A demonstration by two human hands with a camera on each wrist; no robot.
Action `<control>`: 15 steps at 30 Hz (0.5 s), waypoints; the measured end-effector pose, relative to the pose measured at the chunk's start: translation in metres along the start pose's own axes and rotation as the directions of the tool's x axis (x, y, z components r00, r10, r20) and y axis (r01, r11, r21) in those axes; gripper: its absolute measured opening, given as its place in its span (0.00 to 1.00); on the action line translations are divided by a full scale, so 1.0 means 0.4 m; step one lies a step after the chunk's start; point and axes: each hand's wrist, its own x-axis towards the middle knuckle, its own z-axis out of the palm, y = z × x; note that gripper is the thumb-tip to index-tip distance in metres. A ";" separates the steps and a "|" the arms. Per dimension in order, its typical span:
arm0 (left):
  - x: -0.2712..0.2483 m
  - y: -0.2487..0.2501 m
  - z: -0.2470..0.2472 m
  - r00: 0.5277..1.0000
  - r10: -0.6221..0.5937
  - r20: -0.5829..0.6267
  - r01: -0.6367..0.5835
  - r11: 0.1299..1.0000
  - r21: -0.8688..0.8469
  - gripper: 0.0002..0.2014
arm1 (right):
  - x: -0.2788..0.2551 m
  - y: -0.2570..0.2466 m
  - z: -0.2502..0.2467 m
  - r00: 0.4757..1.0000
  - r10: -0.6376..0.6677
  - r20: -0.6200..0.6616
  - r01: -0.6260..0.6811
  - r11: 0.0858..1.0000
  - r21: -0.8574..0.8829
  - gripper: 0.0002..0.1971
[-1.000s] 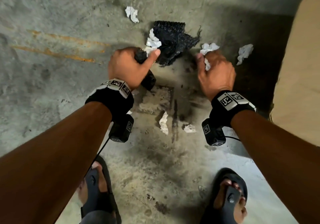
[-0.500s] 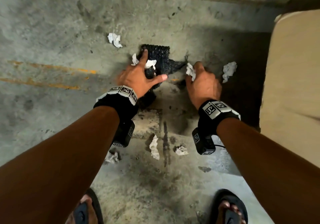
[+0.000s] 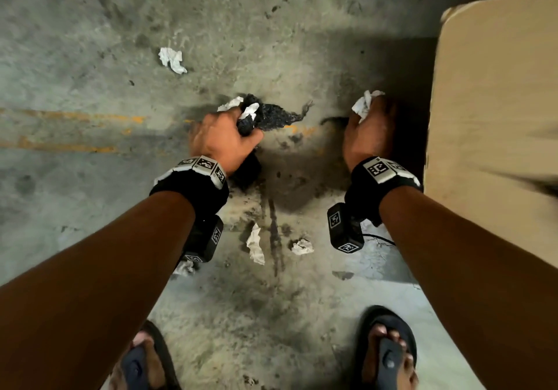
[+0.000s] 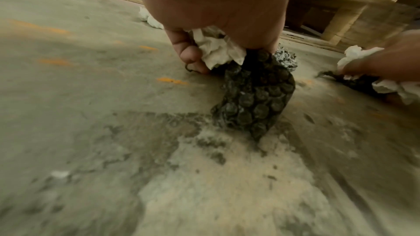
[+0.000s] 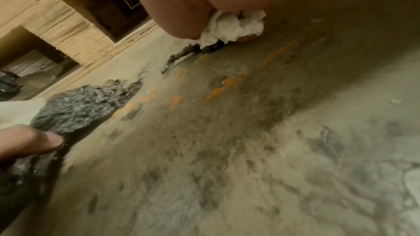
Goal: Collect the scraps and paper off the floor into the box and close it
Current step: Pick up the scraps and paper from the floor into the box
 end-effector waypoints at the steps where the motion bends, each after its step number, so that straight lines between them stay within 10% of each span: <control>1: -0.003 -0.007 -0.001 1.000 -0.003 0.001 0.003 1.000 -0.011 0.25 | 0.001 -0.003 0.000 1.000 0.008 -0.006 -0.008 0.999 0.034 0.22; 15: -0.226 -0.139 -0.053 0.991 0.014 -0.134 -0.032 0.991 -0.132 0.23 | -0.311 0.008 -0.097 0.920 -0.247 0.305 0.236 0.969 0.076 0.18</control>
